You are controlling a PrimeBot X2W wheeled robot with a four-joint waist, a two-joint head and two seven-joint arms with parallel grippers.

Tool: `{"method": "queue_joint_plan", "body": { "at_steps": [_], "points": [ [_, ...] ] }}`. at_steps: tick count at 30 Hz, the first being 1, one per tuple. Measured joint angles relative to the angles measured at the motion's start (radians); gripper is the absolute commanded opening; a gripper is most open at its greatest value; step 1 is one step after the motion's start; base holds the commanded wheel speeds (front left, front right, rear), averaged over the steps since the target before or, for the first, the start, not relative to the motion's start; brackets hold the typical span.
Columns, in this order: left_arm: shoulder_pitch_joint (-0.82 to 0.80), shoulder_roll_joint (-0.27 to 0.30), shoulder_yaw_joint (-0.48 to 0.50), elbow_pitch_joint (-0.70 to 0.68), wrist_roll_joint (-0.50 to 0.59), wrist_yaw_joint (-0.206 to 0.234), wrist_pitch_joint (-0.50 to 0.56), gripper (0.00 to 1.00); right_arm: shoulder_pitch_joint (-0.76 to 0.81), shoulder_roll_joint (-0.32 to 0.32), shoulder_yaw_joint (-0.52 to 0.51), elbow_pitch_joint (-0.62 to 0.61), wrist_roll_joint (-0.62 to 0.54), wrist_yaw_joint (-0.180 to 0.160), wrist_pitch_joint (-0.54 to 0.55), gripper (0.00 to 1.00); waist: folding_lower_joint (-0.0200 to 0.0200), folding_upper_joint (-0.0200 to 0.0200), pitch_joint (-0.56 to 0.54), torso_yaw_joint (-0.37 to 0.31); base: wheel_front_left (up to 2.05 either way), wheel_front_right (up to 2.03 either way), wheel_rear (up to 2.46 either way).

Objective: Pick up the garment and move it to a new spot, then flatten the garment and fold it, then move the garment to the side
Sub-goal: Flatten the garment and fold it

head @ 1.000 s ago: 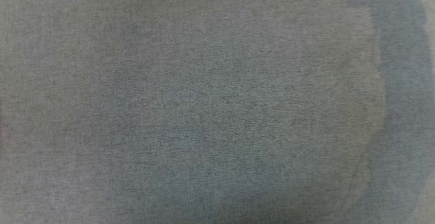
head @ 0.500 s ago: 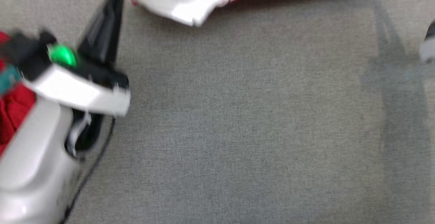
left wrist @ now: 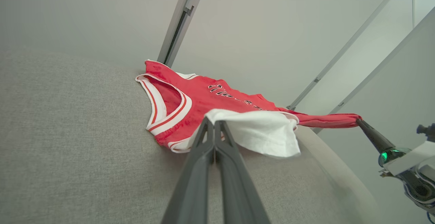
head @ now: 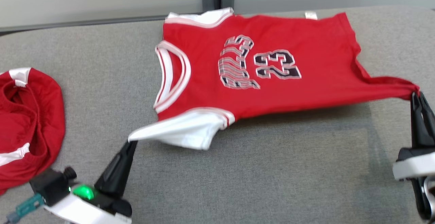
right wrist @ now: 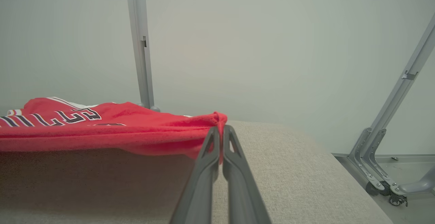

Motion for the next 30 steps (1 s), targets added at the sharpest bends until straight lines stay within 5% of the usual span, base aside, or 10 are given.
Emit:
{"method": "queue_joint_plan", "body": {
  "at_steps": [15, 24, 30],
  "points": [
    [0.262, 0.062, -0.035, -0.212, 0.026, 0.123, 0.059, 0.00, 0.275, 0.067, -0.099, -0.103, -0.018, 0.000, 0.000, 0.00, 0.0000, 0.0000, -0.097, -0.051, 0.00, 0.00, 0.00],
    [0.248, 0.043, -0.065, -0.170, 0.028, 0.120, 0.081, 0.00, 0.290, 0.064, -0.082, -0.044, -0.025, 0.000, 0.000, 0.00, 0.0000, 0.0000, -0.122, -0.062, 0.00, 0.00, 0.00],
    [0.089, -0.015, -0.084, -0.069, 0.030, 0.087, 0.115, 0.00, 0.218, 0.065, -0.043, 0.078, -0.013, 0.000, -0.002, 0.00, 0.0000, 0.0000, -0.093, -0.055, 0.00, 0.00, 0.00]
  ]
}}
